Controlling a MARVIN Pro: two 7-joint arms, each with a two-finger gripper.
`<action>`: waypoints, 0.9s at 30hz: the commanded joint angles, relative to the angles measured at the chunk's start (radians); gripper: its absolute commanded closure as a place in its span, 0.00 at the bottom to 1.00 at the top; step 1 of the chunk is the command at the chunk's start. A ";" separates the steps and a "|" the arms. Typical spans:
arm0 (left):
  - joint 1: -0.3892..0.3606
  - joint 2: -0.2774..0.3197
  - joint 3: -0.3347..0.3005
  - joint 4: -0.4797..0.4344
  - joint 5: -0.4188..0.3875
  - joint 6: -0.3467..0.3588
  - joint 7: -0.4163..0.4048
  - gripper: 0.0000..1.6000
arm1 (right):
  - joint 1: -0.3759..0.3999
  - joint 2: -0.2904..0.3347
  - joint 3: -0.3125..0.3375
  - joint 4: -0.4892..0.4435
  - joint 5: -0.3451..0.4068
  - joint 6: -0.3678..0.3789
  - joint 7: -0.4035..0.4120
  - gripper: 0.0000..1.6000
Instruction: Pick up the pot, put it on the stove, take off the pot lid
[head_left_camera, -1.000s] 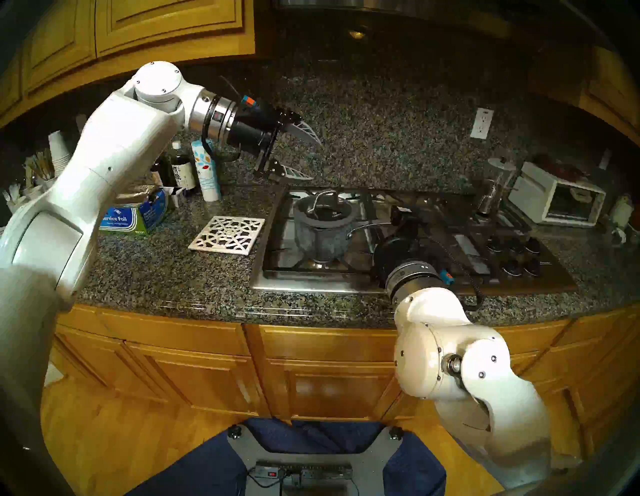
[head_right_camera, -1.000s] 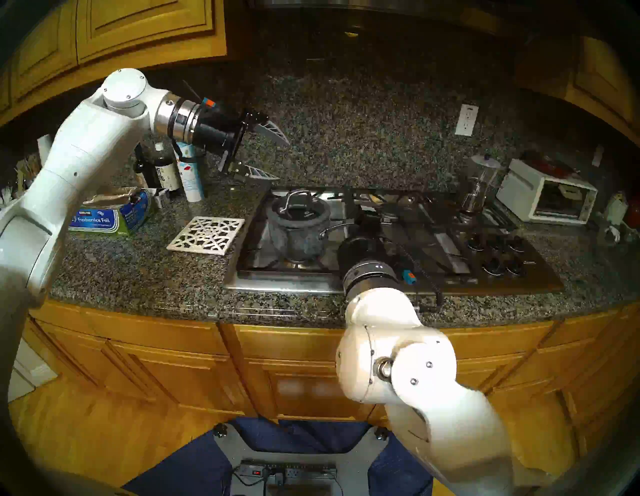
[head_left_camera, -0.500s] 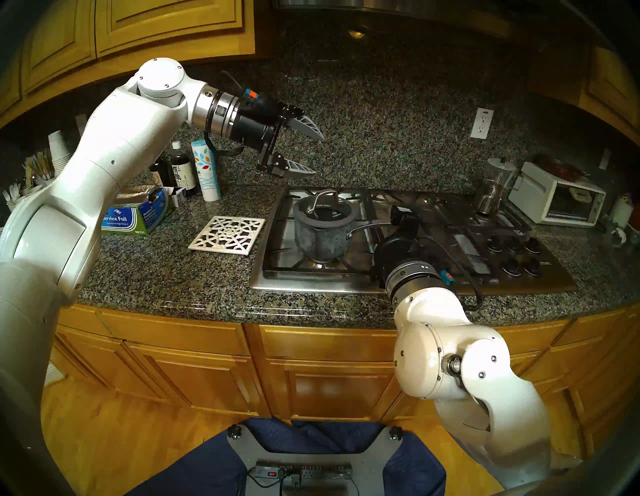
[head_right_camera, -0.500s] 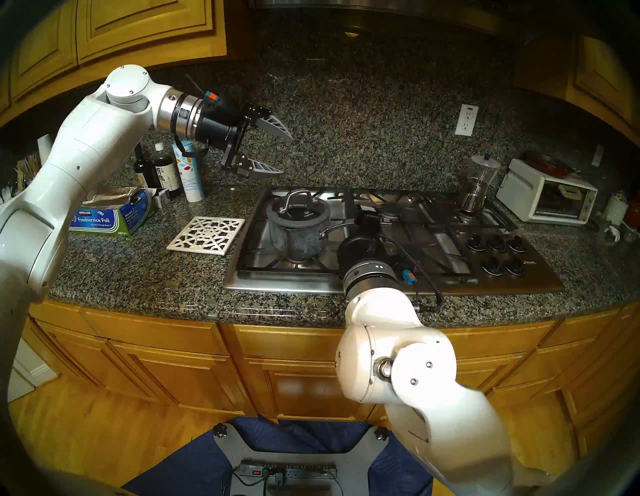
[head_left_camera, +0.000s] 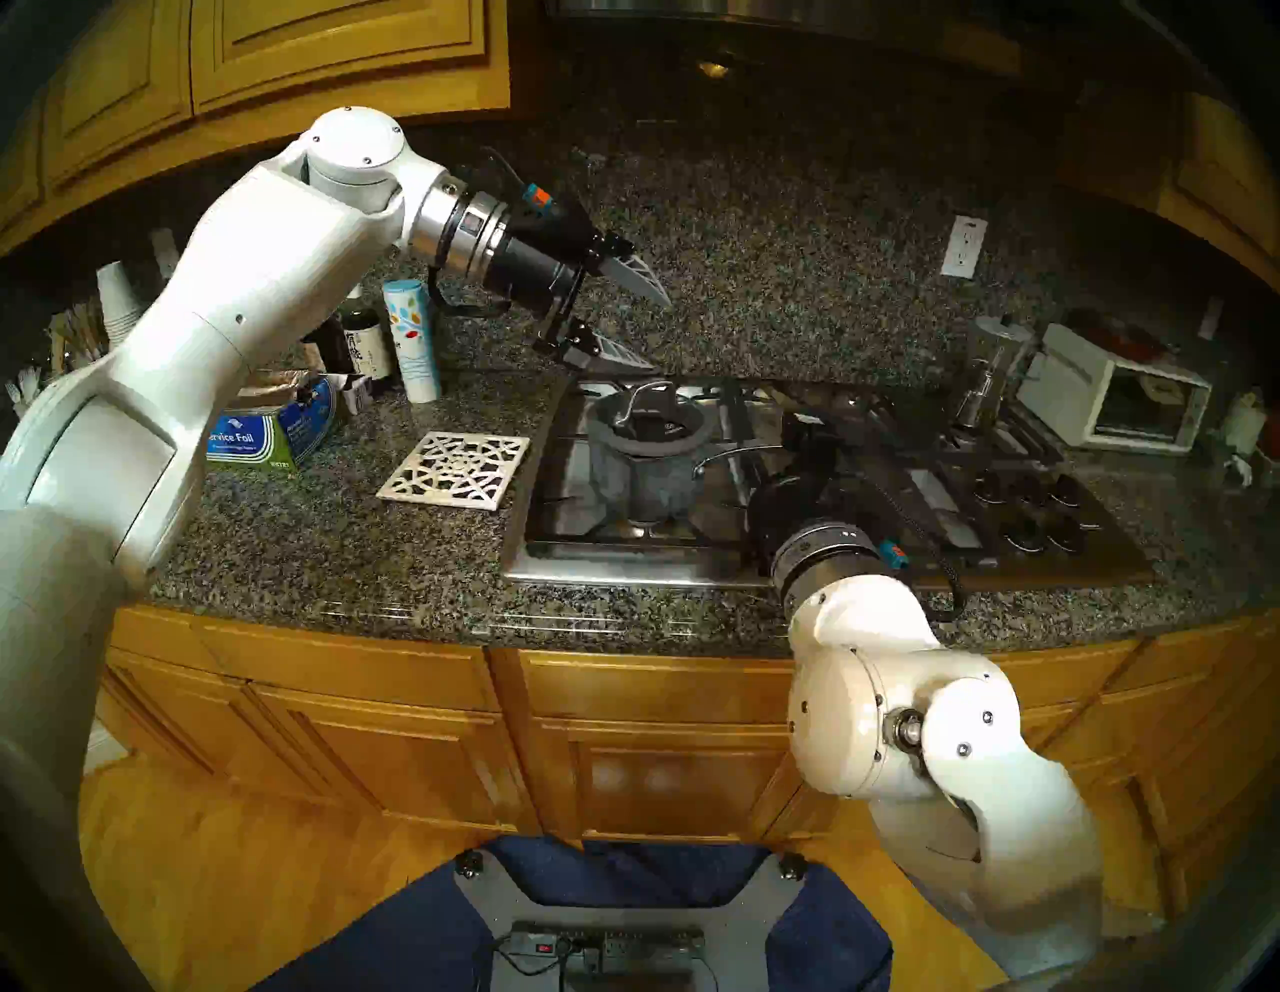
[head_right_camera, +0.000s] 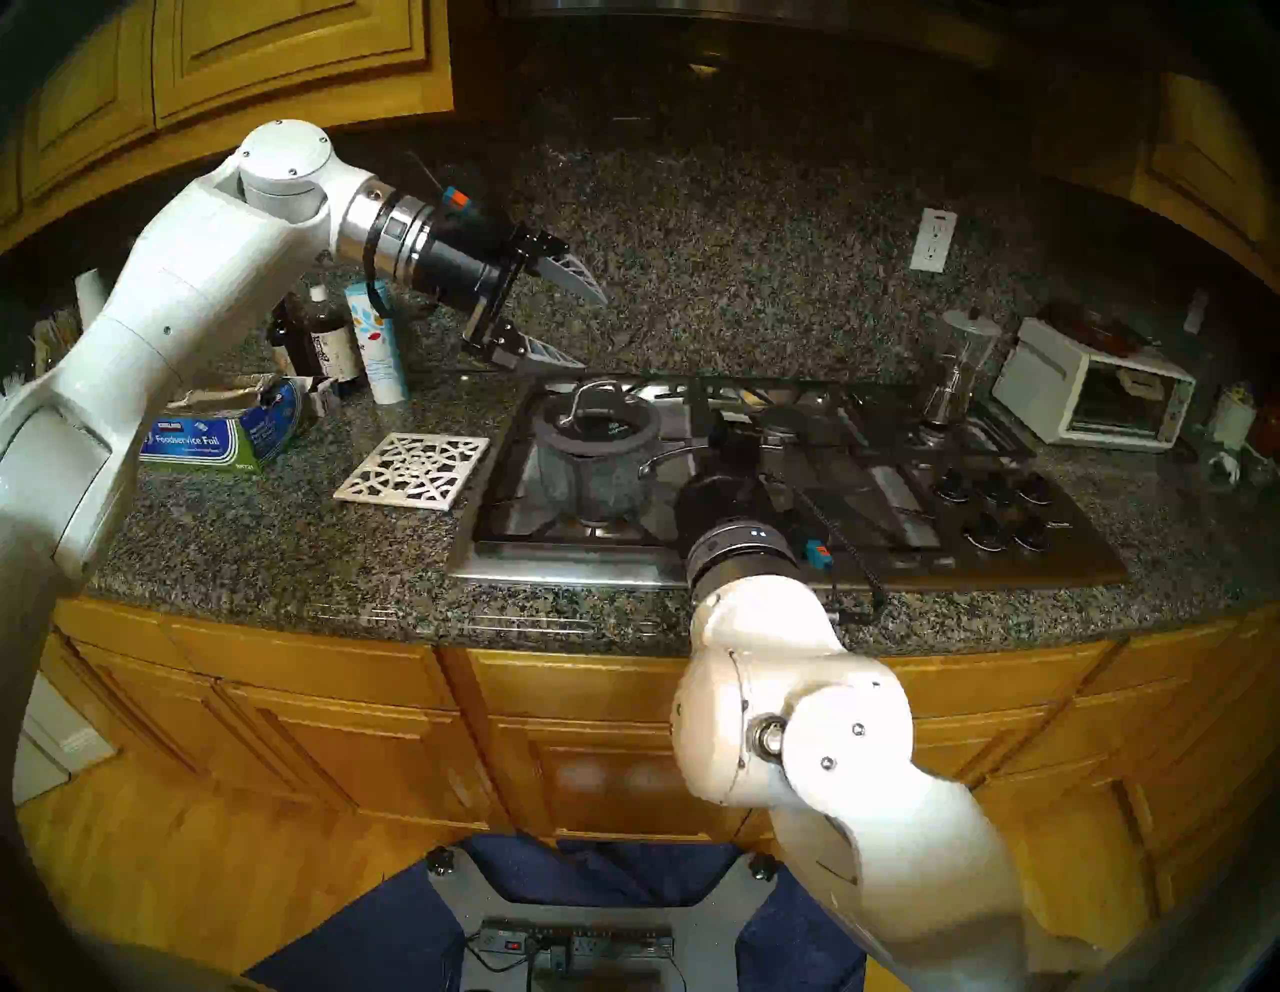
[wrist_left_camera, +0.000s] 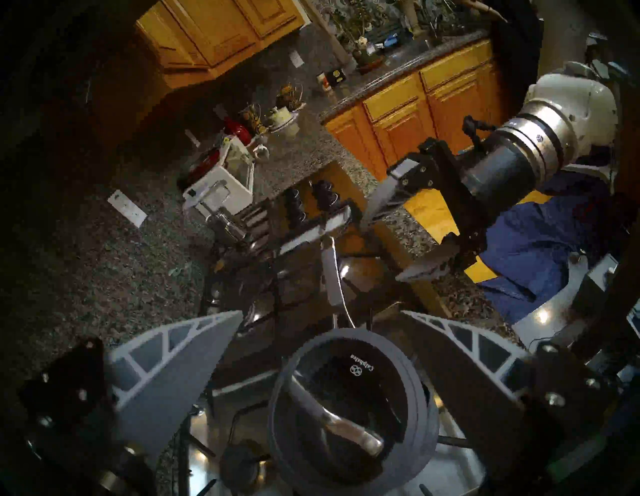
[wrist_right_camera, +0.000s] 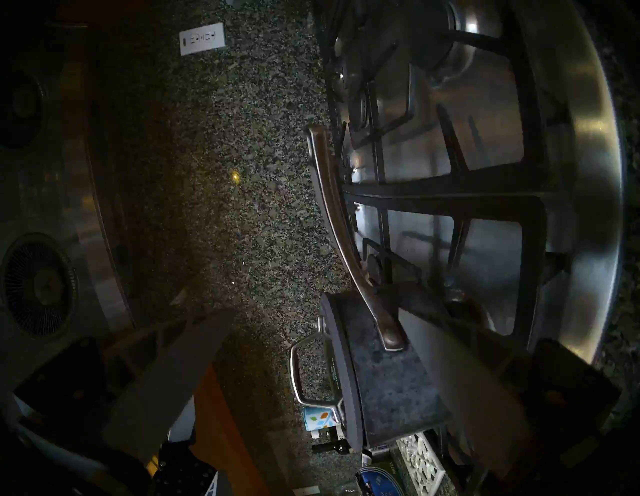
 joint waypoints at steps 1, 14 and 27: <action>-0.089 -0.043 0.007 0.041 -0.003 0.056 0.003 0.00 | 0.019 -0.002 0.004 -0.028 -0.016 0.000 0.015 0.00; -0.107 -0.102 0.066 0.138 0.045 0.041 0.003 0.00 | 0.019 -0.002 0.004 -0.028 -0.017 0.000 0.015 0.00; -0.106 -0.114 0.096 0.143 0.053 0.110 0.003 0.00 | 0.019 -0.002 0.004 -0.028 -0.018 0.000 0.015 0.00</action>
